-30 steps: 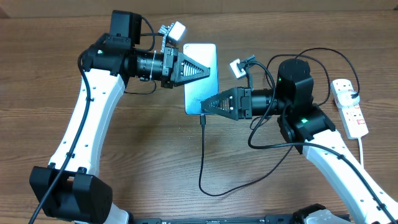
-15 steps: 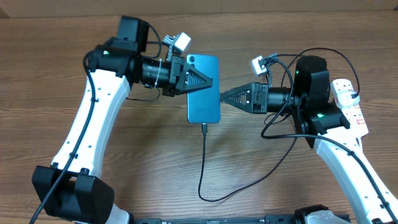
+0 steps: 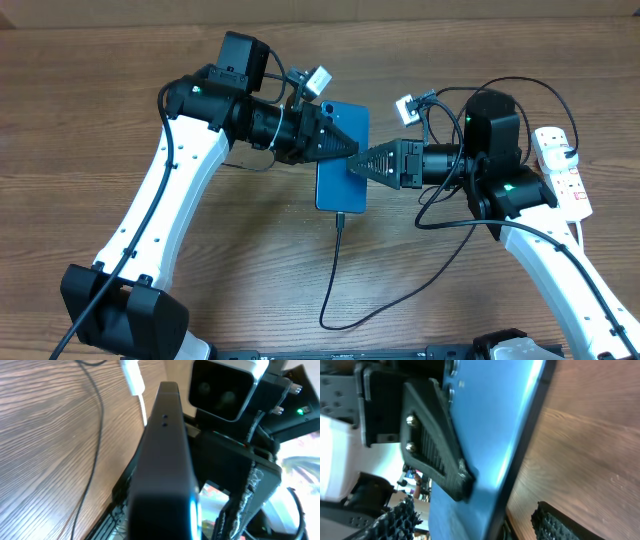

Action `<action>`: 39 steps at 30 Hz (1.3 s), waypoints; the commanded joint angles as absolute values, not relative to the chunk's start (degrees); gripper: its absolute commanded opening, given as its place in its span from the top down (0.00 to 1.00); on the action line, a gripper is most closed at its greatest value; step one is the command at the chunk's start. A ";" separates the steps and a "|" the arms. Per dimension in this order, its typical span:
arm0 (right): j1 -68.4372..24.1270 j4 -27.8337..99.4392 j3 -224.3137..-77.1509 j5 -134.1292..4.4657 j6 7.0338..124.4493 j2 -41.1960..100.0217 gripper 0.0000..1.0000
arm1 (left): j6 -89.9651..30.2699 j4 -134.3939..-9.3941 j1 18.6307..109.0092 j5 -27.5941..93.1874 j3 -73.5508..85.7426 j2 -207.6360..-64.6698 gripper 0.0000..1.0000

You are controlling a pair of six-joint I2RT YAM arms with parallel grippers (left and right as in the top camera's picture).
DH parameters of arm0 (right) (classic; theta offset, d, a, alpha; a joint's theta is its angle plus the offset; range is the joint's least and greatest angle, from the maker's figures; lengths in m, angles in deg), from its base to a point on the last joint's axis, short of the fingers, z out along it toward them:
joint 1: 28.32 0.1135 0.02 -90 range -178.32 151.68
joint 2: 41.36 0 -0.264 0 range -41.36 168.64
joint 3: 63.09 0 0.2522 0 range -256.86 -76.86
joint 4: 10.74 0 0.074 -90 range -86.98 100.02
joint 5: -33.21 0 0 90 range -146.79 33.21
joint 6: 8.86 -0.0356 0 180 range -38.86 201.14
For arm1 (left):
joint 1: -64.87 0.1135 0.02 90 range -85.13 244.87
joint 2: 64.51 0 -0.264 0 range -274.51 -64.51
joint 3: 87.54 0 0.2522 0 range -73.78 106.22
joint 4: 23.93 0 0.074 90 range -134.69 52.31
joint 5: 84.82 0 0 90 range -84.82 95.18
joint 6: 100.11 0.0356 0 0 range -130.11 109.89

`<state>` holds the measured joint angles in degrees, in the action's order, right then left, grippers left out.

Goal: Plug charger to phone and switch on socket

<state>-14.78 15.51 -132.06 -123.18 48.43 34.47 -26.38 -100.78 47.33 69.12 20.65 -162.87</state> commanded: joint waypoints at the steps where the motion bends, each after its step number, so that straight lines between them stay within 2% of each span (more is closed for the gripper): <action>1: -14.67 18.79 -133.08 -118.55 52.98 34.58 0.23 | -25.51 -102.35 47.31 65.41 21.02 -161.58 0.96; 6: -14.67 27.77 -133.08 -108.05 58.18 34.58 0.20 | -26.78 -105.06 47.31 55.62 21.02 -161.58 0.96; 10: -14.84 32.01 -135.14 -103.79 58.99 34.58 0.20 | -36.50 -107.09 47.18 39.97 21.05 -161.58 0.96; 14: -14.41 42.98 -142.96 -96.73 63.91 34.58 0.20 | -44.63 -108.73 47.13 32.58 21.05 -161.58 0.96; 20: -7.00 61.69 -157.13 -74.63 68.19 34.58 0.24 | -59.26 -111.29 44.31 20.78 21.05 -161.58 0.96; 24: 0.67 63.48 -158.79 -68.10 68.15 34.58 0.38 | -63.28 -111.29 41.06 19.73 21.05 -161.58 0.96; 26: 4.50 64.07 -158.72 -65.67 68.15 34.87 0.41 | -64.46 -111.33 39.50 19.57 21.05 -161.58 0.95; 34: 18.88 64.86 -158.68 -50.37 67.47 36.09 0.39 | -66.10 -112.65 37.56 20.12 21.05 -161.61 0.96; 39: 22.92 64.93 -158.61 -49.70 65.74 38.23 0.40 | -66.05 -112.93 37.56 24.84 21.05 -161.61 0.96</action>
